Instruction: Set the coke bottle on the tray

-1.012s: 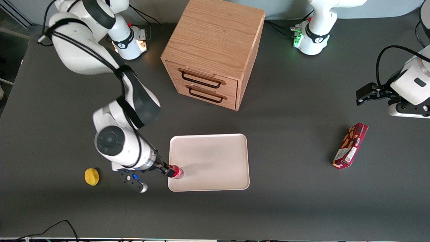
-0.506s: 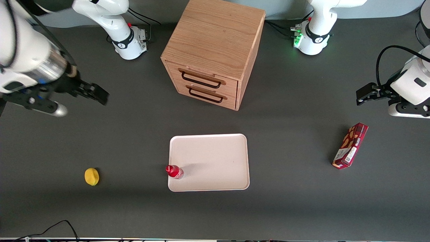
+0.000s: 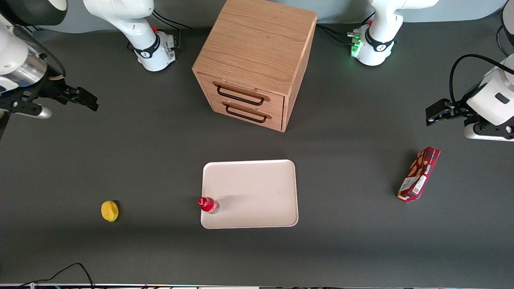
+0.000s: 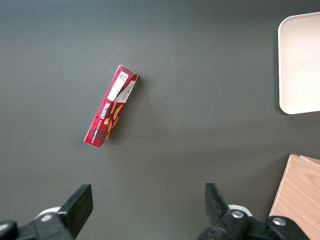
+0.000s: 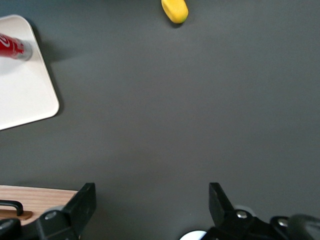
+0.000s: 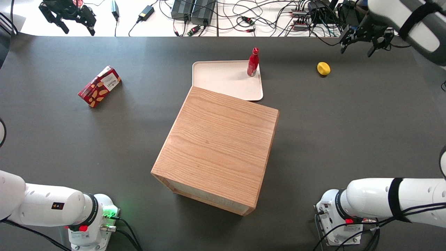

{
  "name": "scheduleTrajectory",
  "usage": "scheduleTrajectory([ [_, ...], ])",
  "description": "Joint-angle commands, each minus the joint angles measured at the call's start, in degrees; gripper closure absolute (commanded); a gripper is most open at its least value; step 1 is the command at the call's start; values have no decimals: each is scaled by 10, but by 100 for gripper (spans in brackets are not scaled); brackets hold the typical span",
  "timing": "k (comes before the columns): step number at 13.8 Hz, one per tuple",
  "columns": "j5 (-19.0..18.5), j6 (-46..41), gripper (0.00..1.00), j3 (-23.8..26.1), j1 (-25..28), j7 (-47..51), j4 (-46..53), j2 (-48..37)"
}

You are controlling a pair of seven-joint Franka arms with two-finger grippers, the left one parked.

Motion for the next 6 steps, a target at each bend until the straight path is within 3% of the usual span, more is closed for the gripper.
scheduleTrajectory([
  [1,13,9,0,-9,21,-9,-16,-21],
  [4,56,-15,0,-11,22,1,33,9],
  [6,56,-28,0,-13,22,0,42,11],
])
